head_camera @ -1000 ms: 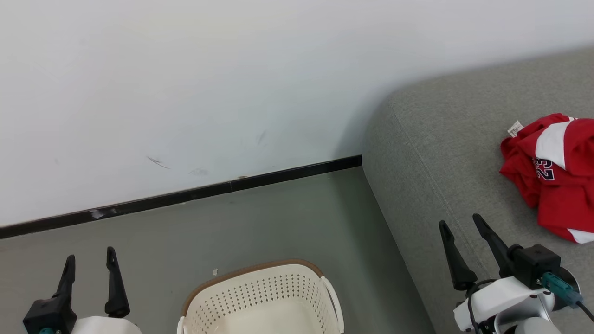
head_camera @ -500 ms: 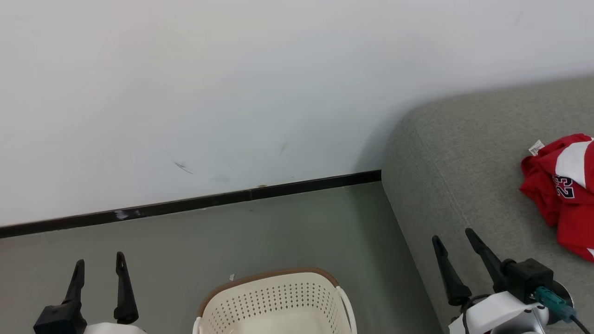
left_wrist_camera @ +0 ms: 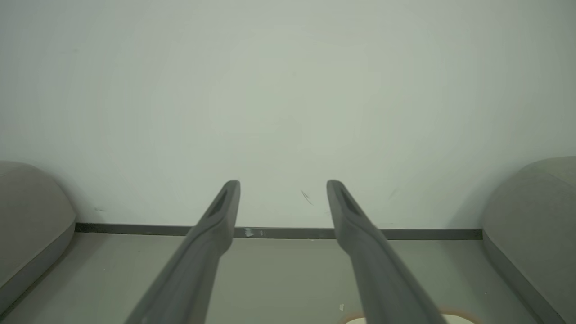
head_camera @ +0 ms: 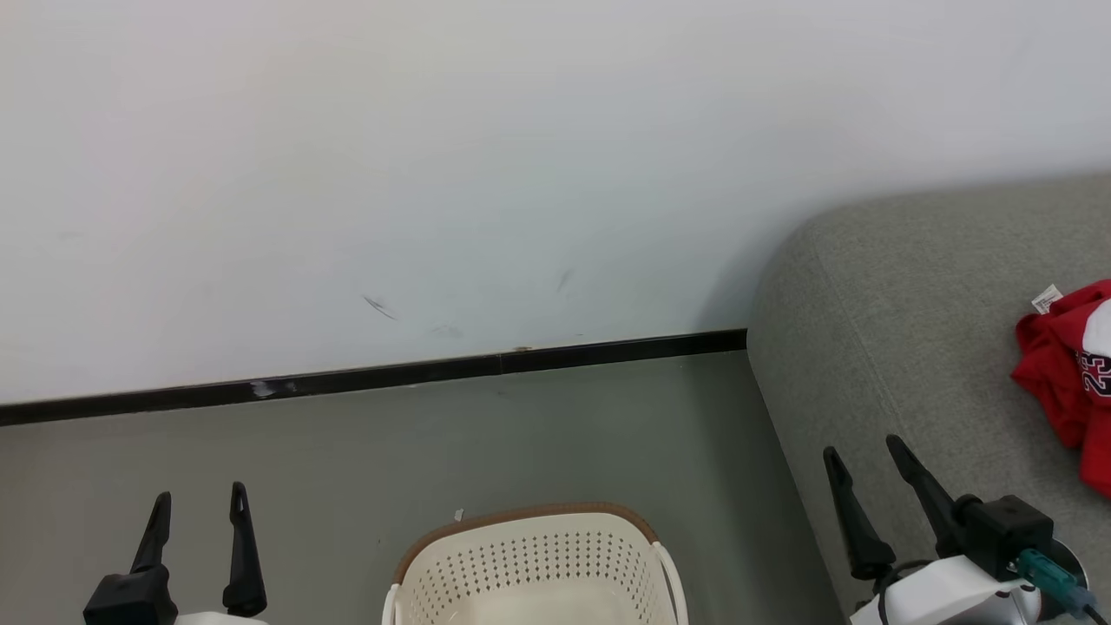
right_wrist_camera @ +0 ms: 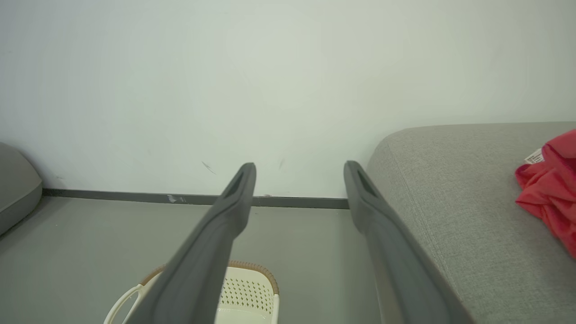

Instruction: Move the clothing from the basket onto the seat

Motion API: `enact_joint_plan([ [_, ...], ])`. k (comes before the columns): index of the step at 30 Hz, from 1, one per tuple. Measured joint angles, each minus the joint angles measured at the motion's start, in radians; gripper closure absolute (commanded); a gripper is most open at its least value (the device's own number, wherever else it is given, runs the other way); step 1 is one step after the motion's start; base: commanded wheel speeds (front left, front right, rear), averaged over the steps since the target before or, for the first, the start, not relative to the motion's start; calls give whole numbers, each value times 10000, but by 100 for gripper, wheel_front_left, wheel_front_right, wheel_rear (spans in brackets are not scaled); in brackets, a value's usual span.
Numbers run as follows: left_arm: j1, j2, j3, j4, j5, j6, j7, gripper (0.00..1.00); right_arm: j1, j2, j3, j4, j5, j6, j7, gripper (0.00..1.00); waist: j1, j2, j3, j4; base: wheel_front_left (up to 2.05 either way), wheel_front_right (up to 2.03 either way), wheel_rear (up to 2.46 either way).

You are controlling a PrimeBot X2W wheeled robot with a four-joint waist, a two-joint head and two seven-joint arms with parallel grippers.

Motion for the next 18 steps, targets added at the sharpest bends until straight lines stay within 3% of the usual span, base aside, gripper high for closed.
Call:
enact_joint_plan([
  [18, -232, -46, -81, 301, 161, -84, 0, 0, 120, 19, -305, -182, 13, 0, 0, 0, 0, 0, 45, 30, 0, 0, 0],
])
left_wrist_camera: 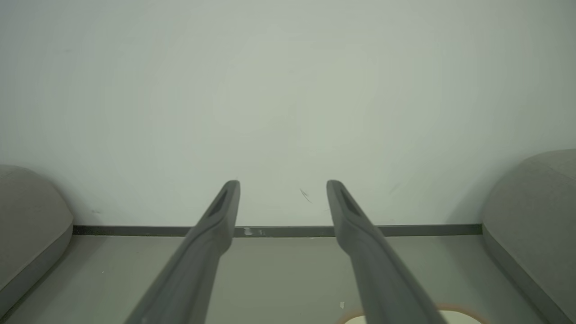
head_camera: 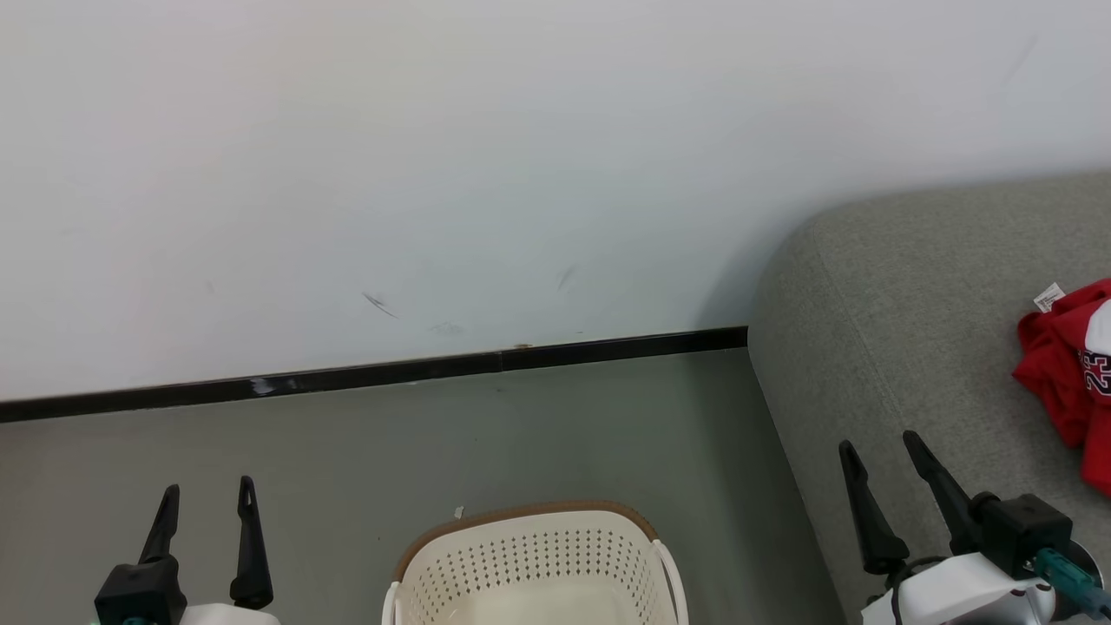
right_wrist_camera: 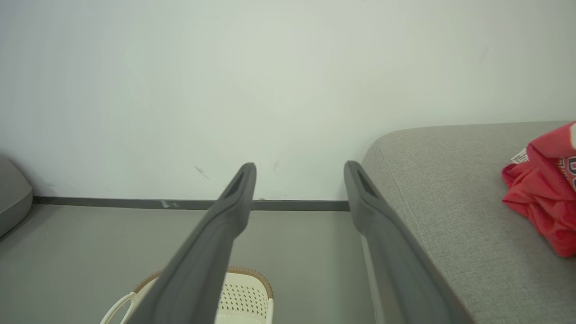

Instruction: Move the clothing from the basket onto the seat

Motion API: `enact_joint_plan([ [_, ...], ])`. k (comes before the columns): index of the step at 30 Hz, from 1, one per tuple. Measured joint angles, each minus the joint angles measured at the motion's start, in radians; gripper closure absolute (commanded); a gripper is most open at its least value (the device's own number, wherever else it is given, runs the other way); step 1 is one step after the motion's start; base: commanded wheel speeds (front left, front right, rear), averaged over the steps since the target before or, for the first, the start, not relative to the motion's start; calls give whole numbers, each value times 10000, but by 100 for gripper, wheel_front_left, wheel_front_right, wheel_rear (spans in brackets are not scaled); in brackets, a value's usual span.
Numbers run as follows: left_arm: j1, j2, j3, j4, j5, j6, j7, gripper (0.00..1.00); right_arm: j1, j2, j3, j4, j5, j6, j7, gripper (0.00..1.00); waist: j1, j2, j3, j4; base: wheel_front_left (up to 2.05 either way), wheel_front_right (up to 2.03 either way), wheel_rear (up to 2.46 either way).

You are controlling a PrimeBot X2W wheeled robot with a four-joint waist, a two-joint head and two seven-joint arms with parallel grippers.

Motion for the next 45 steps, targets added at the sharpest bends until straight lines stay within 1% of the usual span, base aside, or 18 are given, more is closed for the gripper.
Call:
enact_joint_plan([
  [7, -146, -38, -71, 153, 12, -79, 0, 0, -7, 2, -25, 33, 100, 0, 0, 0, 0, 0, 24, 15, 0, 0, 0],
  [33, -474, -167, -109, 775, 127, -88, 0, 0, -14, 4, 2, 65, 173, 0, 0, 0, 0, 0, 28, 182, 0, 0, 0],
  [34, -459, -182, -107, 813, 119, -86, 10, 100, 2, 10, 6, 105, 169, 0, 2, 100, 0, 0, 29, 190, 0, 0, 0],
  [39, 38, -577, -213, 1361, 19, -94, 44, 100, 425, 159, 81, 690, 196, 0, 48, 100, 0, 0, 29, 193, 0, 0, 0],
  [45, -20, -583, 150, 1593, -512, -268, 401, 100, 423, 159, 98, 698, 786, 0, 56, 100, 0, 0, 40, 189, 0, 0, 0],
])
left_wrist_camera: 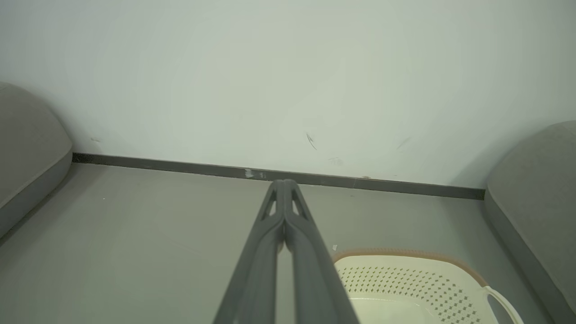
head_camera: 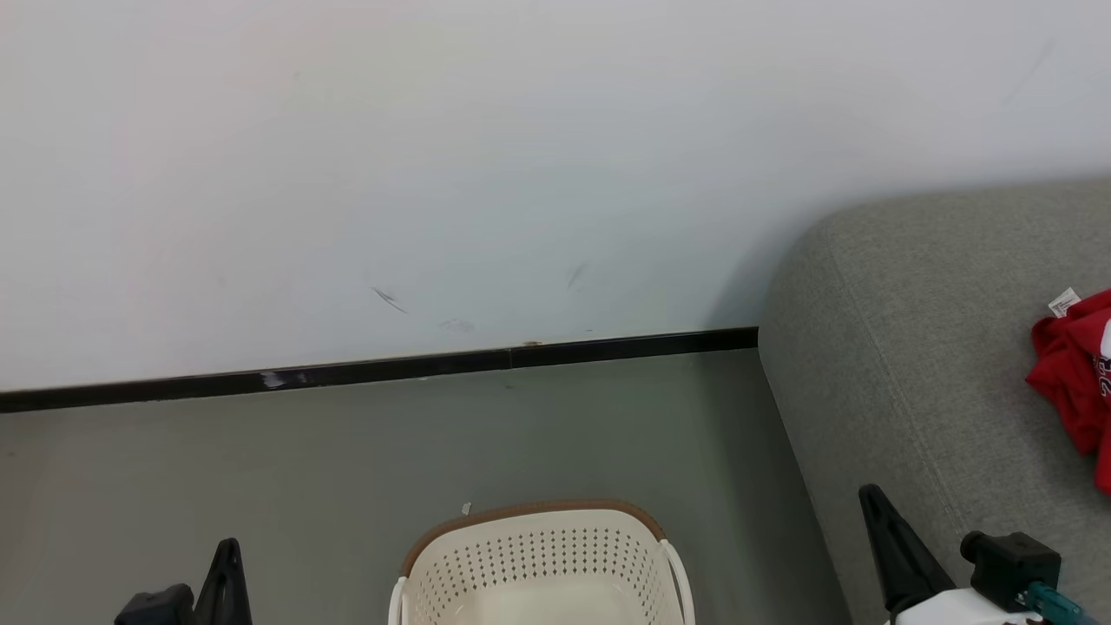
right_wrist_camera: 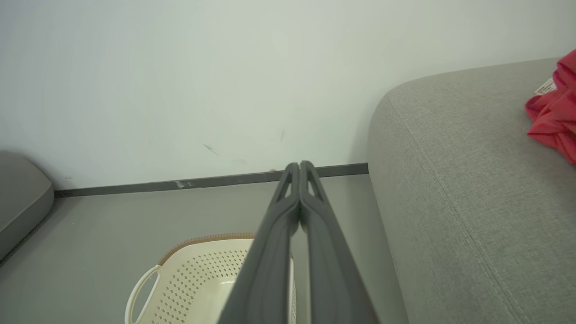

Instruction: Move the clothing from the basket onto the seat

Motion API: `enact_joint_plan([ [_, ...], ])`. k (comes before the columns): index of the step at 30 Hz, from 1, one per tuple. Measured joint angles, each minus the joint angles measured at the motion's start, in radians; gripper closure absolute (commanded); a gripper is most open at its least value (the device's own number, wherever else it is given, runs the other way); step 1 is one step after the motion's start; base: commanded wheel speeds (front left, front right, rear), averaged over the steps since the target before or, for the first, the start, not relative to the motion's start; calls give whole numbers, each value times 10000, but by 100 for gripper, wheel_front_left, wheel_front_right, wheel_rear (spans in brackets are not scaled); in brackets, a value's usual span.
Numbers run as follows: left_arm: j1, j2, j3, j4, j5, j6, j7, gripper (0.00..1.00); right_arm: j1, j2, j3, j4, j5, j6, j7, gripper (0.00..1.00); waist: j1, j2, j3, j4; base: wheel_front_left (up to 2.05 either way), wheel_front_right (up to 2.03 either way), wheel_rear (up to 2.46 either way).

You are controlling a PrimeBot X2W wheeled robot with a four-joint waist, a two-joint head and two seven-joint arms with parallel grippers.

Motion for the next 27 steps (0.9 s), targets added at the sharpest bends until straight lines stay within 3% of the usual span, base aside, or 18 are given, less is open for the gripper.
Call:
enact_joint_plan([
  [13, -233, -58, 349, 155, -1643, -439, 639, 100, -58, 0, -29, -2, 2240, 0, 391, 100, 8, 0, 54, -14, 0, 0, 0],
  [27, -353, -163, 669, 142, -3471, -911, 1252, 100, -116, -4, -188, 56, 4441, 0, 940, 100, 123, 0, 35, -23, 0, 0, 0],
])
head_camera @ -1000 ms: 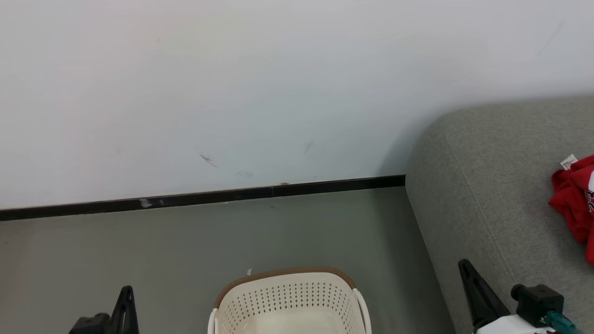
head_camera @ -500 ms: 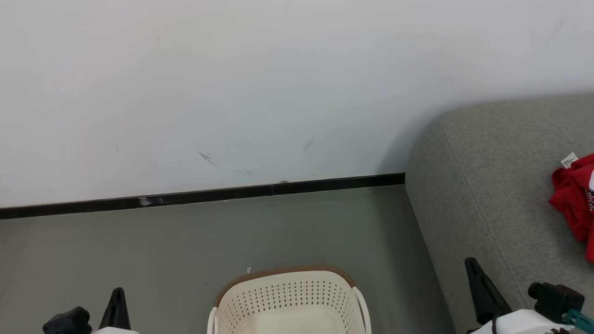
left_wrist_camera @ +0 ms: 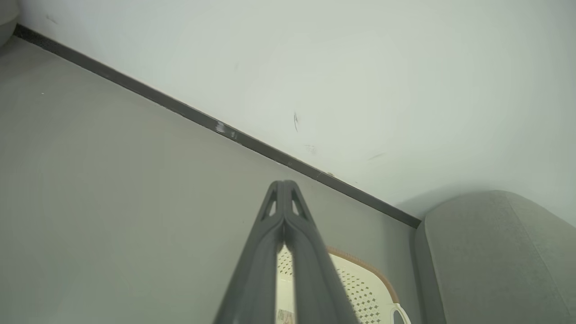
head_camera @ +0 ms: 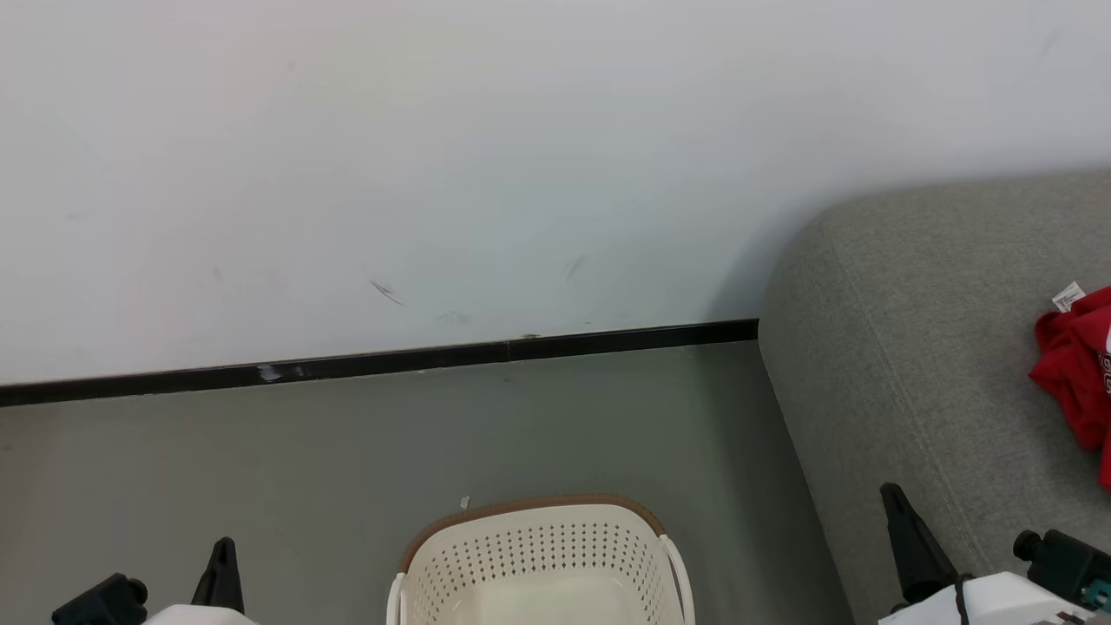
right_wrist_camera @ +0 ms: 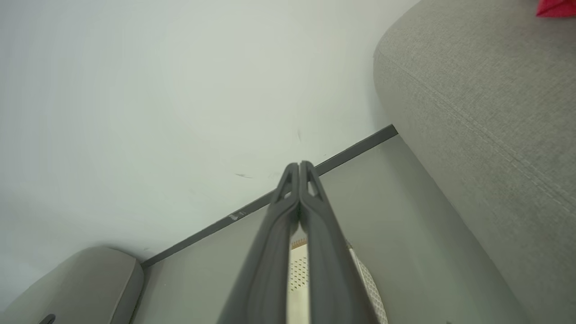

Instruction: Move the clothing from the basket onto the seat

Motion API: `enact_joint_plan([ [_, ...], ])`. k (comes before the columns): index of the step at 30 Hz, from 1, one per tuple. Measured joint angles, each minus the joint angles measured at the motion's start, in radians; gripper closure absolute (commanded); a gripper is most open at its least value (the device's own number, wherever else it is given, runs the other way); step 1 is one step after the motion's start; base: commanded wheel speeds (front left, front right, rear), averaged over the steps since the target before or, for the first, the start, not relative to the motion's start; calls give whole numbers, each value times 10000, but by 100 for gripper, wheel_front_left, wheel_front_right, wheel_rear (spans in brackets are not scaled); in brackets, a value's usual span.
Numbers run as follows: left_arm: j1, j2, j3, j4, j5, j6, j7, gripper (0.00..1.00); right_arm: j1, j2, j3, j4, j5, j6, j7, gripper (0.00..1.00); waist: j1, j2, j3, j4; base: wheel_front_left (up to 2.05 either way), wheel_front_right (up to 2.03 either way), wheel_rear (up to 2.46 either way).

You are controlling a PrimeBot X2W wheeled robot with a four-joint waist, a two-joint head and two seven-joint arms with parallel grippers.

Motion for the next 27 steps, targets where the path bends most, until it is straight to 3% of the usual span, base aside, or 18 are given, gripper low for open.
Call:
enact_joint_plan([
  [6, -12, -52, 109, -38, -759, -153, 207, 100, -73, -21, -86, 44, 930, 0, 211, 100, 40, 0, -28, -4, 0, 0, 0],
  [14, -20, -94, 236, -88, -1841, -456, 458, 100, -199, -56, -155, 165, 2186, -2, 493, 100, 49, 0, -34, -10, 0, 0, 0],
  [27, -173, -167, 403, -142, -3547, -926, 840, 100, -477, -136, -247, 351, 4201, -2, 926, 100, -55, 0, 84, -21, 0, 0, 0],
])
